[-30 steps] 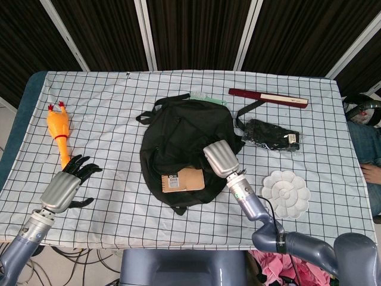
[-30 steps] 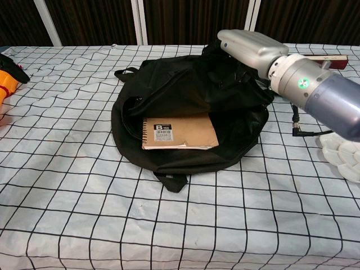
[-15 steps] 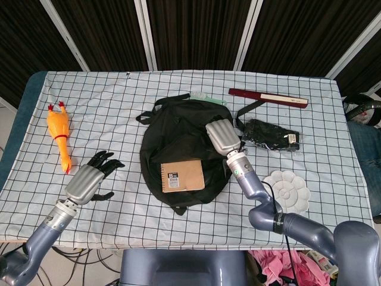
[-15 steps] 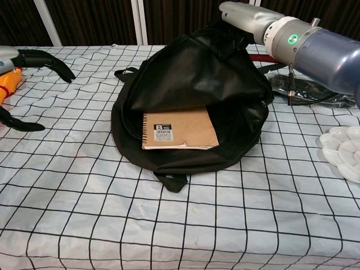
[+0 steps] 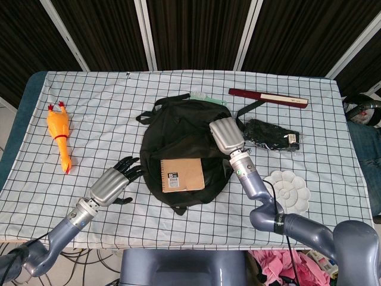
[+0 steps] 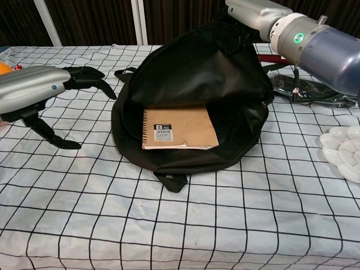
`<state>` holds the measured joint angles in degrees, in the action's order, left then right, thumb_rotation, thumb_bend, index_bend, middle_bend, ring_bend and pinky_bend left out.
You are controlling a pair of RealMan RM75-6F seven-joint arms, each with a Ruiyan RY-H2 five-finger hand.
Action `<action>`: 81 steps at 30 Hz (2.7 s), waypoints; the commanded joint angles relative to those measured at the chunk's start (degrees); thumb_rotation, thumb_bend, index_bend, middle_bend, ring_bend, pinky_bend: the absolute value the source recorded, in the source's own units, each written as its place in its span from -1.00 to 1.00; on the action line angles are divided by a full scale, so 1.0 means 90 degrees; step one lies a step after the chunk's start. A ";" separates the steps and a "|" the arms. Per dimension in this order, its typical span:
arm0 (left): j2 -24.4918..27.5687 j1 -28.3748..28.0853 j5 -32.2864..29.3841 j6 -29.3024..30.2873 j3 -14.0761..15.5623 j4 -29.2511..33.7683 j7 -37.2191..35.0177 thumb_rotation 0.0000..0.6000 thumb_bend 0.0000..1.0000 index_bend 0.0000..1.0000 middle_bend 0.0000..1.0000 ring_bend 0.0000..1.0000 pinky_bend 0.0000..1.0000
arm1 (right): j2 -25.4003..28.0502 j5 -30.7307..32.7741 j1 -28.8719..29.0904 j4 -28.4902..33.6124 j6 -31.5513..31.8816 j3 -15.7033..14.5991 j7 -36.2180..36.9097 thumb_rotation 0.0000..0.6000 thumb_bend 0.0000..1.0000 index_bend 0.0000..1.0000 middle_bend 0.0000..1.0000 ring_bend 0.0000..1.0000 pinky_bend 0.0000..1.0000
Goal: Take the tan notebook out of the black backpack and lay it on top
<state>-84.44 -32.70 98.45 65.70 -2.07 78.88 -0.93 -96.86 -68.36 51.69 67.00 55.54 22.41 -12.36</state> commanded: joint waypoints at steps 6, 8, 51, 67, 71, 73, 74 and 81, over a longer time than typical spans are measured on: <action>-0.0689 -0.0456 -0.0031 -0.0279 -0.0080 -0.0871 -0.0098 1.00 -0.82 -0.56 -0.65 -0.97 -0.71 | 0.0078 0.0104 -0.0010 0.0074 0.0092 -0.0049 -0.0059 1.00 0.05 0.37 0.19 -0.04 -0.45; -0.0824 -0.0559 -0.0003 -0.0314 -0.0067 -0.1035 -0.0243 1.00 -0.82 -0.55 -0.65 -0.97 -0.70 | 0.0094 0.0113 -0.0011 0.0087 0.0119 -0.0063 -0.0077 1.00 0.05 0.37 0.19 -0.04 -0.45; -0.2543 -0.1483 -0.0091 0.0005 0.0044 -0.3497 -0.1642 1.00 -0.87 -0.37 -0.47 -0.83 -0.55 | 0.0257 0.0293 -0.0116 0.0091 0.0502 -0.0140 0.0011 1.00 0.05 0.37 0.19 -0.04 -0.45; -0.3044 -0.1606 -0.0082 0.0449 0.0094 -0.4361 -0.2342 1.00 -0.68 -0.26 -0.35 -0.73 -0.45 | 0.0323 0.0262 -0.0160 0.0127 0.0560 -0.0182 0.0071 1.00 0.05 0.37 0.19 -0.04 -0.45; -0.3068 -0.1679 -0.0096 0.0461 0.0082 -0.4525 -0.2284 1.00 -0.64 -0.25 -0.34 -0.72 -0.44 | 0.0337 0.0265 -0.0178 0.0128 0.0577 -0.0190 0.0080 1.00 0.05 0.37 0.19 -0.04 -0.45; -0.3097 -0.1698 -0.0118 0.0473 0.0073 -0.4588 -0.2301 1.00 -0.64 -0.23 -0.33 -0.71 -0.43 | 0.0341 0.0259 -0.0182 0.0129 0.0579 -0.0201 0.0078 1.00 0.05 0.37 0.19 -0.04 -0.45; -0.3114 -0.1709 -0.0131 0.0466 0.0070 -0.4621 -0.2316 1.00 -0.62 -0.22 -0.33 -0.71 -0.42 | 0.0341 0.0254 -0.0182 0.0130 0.0577 -0.0208 0.0079 1.00 0.05 0.37 0.19 -0.04 -0.45; -0.3127 -0.1816 -0.0132 0.0584 0.0062 -0.4759 -0.2329 1.00 -0.60 -0.22 -0.32 -0.71 -0.42 | 0.0319 0.0233 -0.0182 0.0073 0.0568 -0.0249 0.0068 1.00 0.05 0.37 0.19 -0.04 -0.45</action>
<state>-112.62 -48.99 97.27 70.90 -1.47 36.11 -21.95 -93.99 -66.27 50.05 67.65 60.66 20.17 -11.74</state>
